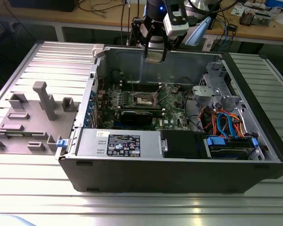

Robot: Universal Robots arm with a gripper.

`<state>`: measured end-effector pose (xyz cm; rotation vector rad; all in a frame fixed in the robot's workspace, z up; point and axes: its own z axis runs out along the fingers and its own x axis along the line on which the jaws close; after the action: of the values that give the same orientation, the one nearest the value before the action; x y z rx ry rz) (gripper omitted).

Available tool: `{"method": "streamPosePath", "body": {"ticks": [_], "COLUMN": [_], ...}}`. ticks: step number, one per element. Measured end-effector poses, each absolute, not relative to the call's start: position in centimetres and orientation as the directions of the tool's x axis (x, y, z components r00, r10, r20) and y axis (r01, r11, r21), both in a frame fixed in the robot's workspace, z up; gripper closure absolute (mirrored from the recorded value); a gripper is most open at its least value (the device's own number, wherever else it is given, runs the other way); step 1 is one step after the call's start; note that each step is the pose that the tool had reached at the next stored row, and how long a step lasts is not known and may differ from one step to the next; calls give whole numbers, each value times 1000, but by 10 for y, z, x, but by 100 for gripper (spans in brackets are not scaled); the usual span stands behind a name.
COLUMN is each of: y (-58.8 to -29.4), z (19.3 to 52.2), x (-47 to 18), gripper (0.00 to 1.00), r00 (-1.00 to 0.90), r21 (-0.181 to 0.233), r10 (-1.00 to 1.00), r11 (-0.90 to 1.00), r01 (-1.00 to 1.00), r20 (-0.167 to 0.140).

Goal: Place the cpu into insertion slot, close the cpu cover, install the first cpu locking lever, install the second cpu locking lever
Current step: 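Place the cpu into insertion slot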

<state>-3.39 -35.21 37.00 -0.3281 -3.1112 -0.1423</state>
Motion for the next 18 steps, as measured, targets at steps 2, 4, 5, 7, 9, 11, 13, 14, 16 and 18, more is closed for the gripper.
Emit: {"method": "streamPosePath", "body": {"ticks": [2,4,5,7,9,11,13,14,16,18], "y": [-352,-352,-352,-352,-352,-352,-352,-352,-352,-352], "z": [370,370,370,370,370,370,370,370,370,370], "x": [-34,-34,-34,-34,-34,-34,-34,-34,-34,-34], "gripper": [46,46,46,46,46,46,46,46,46,46], "r00": [-978,-977,-977,-977,-977,-976,-976,-976,-975,-975], "r21": [89,89,89,89,89,89,89,89,89,89], "r10": [209,210,211,212,214,215,218,219,220,221], "r11": [974,973,973,973,973,972,972,971,971,971], "r01": [210,211,212,213,215,216,219,220,221,222], "r20": [19,19,19,19,19,19,19,19,19,19]}}
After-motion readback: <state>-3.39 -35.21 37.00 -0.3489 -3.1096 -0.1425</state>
